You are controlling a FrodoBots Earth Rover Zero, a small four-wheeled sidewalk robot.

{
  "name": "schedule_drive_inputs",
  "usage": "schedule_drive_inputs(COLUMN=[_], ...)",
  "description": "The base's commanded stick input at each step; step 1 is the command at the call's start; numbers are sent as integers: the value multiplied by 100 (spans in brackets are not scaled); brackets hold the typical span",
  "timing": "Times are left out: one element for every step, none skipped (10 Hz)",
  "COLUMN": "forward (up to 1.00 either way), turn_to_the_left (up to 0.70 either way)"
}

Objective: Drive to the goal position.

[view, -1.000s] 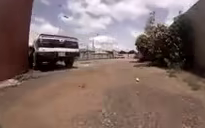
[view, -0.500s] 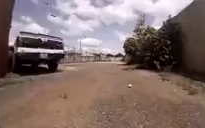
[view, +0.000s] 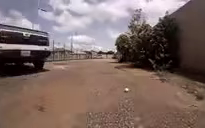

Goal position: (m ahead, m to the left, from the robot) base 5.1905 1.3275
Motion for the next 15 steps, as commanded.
schedule_drive_inputs(forward=[85,85,85,85,85,85,85,85,85,85,85,85,85,85,85], turn_to_the_left=[0,0,0,0,0,0,0,0,0,0,0,0,0,0,0])
